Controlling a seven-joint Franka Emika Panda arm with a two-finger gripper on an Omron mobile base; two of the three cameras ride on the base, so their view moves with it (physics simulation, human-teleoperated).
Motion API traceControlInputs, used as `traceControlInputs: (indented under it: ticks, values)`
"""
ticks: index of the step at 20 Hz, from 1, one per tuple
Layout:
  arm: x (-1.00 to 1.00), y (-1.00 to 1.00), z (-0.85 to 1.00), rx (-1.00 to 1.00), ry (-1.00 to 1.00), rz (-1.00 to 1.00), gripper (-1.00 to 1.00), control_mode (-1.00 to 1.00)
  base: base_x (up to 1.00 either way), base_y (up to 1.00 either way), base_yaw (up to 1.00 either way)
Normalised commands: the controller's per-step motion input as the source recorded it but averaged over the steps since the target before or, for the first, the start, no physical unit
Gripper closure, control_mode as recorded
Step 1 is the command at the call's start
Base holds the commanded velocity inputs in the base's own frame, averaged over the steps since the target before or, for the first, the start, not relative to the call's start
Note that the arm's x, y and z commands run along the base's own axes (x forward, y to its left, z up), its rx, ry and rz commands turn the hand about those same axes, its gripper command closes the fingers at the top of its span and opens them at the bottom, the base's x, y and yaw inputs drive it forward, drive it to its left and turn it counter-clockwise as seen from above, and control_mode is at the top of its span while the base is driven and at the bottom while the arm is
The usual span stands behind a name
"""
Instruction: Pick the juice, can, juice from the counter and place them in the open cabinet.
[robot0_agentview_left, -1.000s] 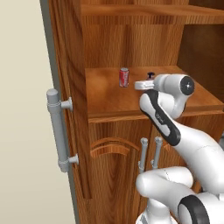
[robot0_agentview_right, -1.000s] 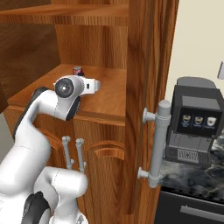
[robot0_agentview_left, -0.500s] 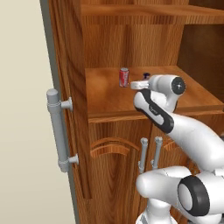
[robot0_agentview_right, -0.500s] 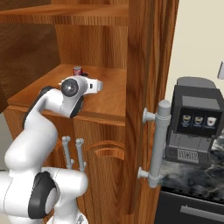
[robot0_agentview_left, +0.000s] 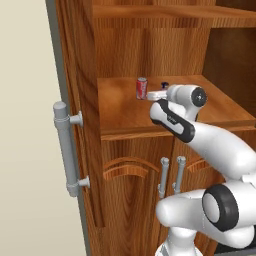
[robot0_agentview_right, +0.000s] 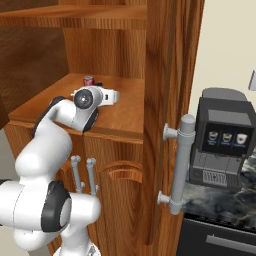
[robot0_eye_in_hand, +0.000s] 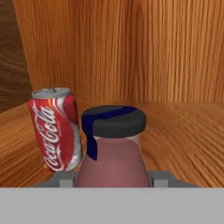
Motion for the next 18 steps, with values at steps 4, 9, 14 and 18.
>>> traceControlInputs:
  ticks: [4, 9, 14, 18]
  values:
    - [0.34, 0.00, -0.21, 0.00, 0.00, 0.00, 1.00, -1.00, 0.00, 0.00, 0.00]
    - [0.02, 0.01, -0.30, 0.00, -0.02, 0.00, 1.00, -1.00, 0.00, 0.00, 0.00]
    - [-0.01, 0.01, -0.32, 0.00, -0.01, 0.00, 1.00, -1.00, 0.00, 0.00, 0.00]
    - [0.00, 0.04, -0.28, 0.00, -0.01, 0.00, -1.00, -1.00, 0.00, 0.00, 0.00]
